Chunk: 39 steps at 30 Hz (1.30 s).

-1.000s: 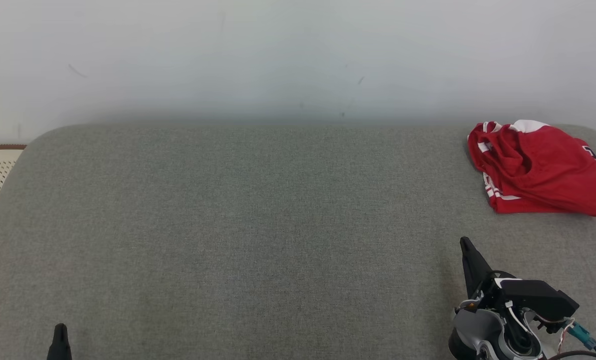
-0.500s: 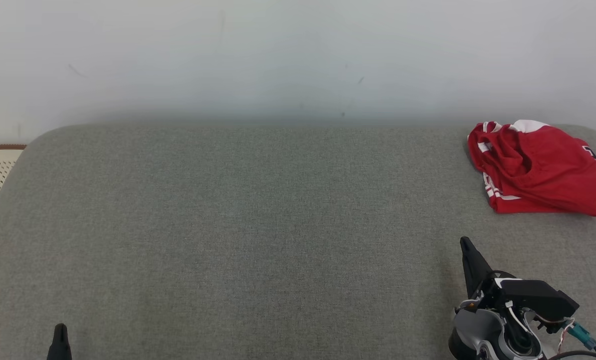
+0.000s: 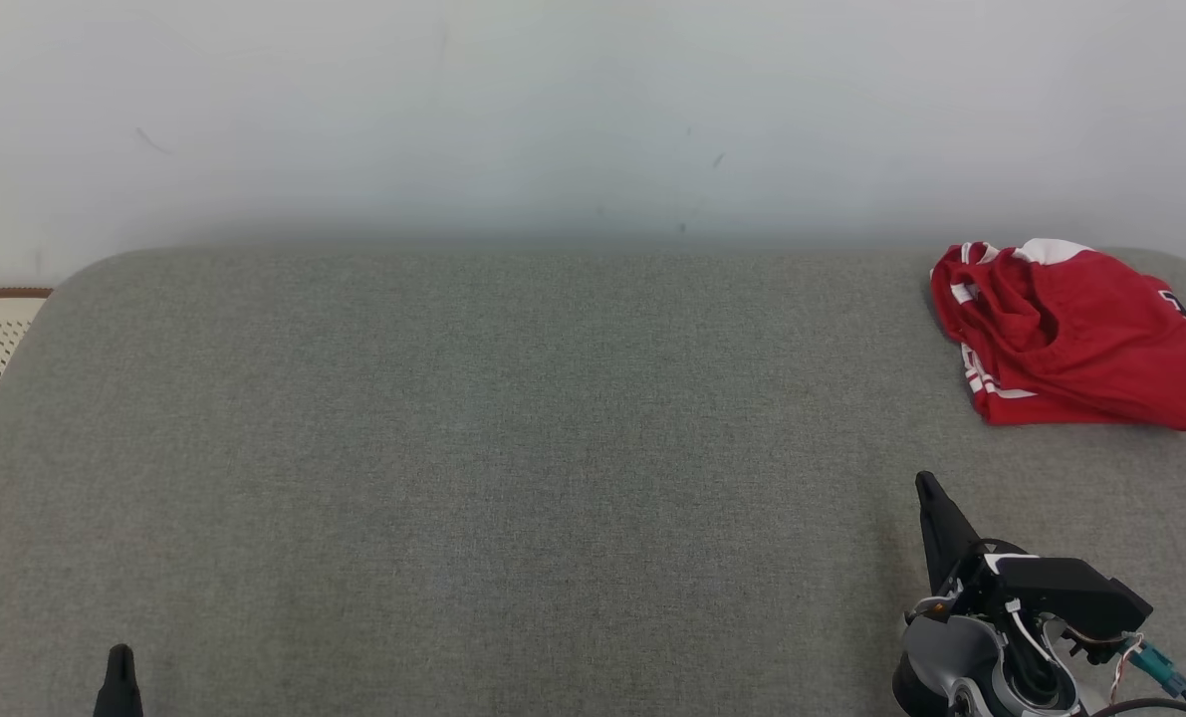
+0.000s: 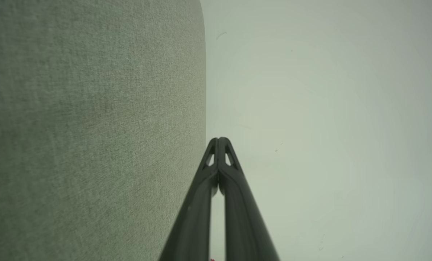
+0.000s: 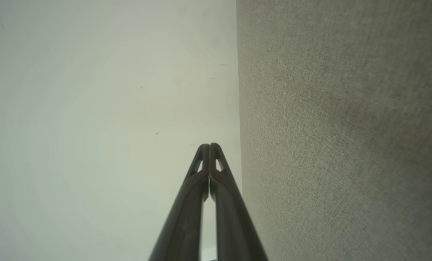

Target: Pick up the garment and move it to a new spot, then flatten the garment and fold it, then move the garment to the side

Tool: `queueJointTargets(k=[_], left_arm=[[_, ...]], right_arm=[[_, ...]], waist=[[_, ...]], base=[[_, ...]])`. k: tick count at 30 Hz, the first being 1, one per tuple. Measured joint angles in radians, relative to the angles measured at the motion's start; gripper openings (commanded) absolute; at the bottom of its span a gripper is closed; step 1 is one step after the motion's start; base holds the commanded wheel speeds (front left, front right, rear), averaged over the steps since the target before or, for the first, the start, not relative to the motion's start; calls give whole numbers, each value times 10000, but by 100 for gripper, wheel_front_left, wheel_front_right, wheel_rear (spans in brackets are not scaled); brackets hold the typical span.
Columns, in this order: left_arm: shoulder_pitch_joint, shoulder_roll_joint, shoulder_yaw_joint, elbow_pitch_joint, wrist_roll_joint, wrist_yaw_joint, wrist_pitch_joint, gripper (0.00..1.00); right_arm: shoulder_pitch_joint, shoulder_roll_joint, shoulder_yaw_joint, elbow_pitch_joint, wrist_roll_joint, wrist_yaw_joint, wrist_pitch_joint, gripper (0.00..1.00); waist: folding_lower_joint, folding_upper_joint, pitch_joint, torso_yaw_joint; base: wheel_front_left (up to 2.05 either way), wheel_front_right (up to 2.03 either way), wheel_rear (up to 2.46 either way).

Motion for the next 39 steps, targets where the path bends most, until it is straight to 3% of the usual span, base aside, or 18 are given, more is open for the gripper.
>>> queueJointTargets(k=[39], left_arm=[[0, 0, 0, 0, 0, 0, 0, 0]], right_arm=[[-1, 0, 6, 0, 8, 0, -4, 0]], waist=[[0, 0, 0, 0]], base=[[0, 0, 0]])
